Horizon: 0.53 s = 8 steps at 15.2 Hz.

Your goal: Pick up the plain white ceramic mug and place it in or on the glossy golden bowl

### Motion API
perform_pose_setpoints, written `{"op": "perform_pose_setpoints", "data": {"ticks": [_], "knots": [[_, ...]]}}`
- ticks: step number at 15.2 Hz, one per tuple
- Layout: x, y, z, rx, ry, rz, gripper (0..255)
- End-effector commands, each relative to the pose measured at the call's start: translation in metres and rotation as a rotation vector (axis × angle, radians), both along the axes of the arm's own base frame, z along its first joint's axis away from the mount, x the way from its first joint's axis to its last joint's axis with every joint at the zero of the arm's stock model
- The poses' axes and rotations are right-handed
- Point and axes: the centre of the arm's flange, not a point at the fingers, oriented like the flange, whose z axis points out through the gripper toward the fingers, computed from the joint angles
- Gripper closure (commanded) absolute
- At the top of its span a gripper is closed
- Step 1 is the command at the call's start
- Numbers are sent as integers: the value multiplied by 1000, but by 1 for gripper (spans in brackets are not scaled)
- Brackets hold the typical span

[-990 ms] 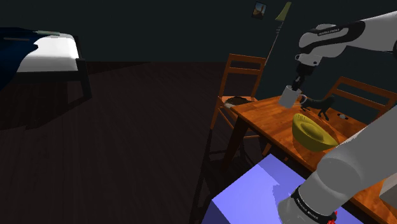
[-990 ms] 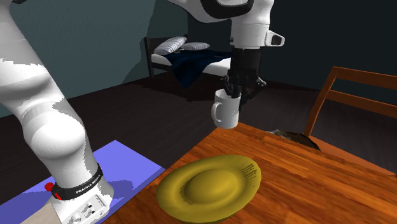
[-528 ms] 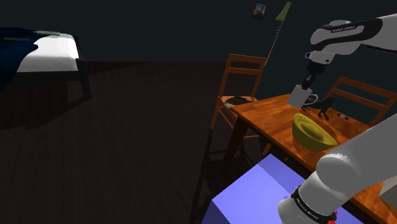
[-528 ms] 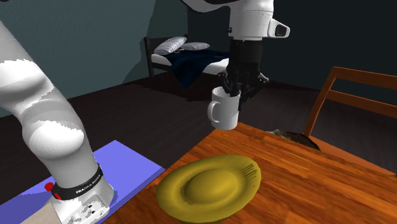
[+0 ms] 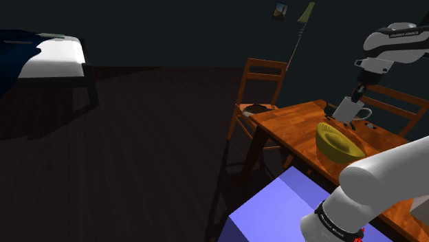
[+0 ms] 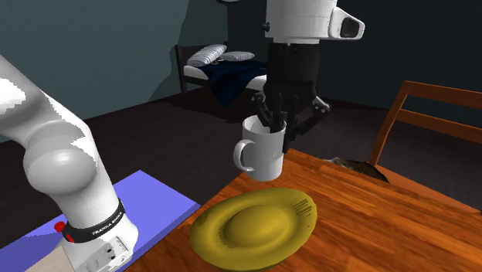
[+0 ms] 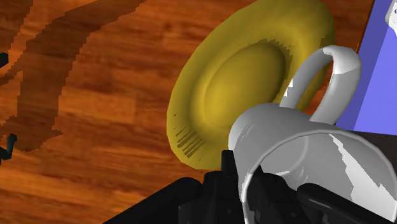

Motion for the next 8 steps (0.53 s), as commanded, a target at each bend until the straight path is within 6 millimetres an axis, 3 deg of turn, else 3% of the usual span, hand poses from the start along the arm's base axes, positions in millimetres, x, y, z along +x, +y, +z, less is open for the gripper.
{"op": "perform_pose_setpoints", "data": {"ticks": [1, 4, 8], "knots": [[-26, -4, 3, 0, 0, 2, 255], [-61, -13, 7, 0, 0, 2, 255], [-61, -13, -14, 0, 0, 2, 255]]}}
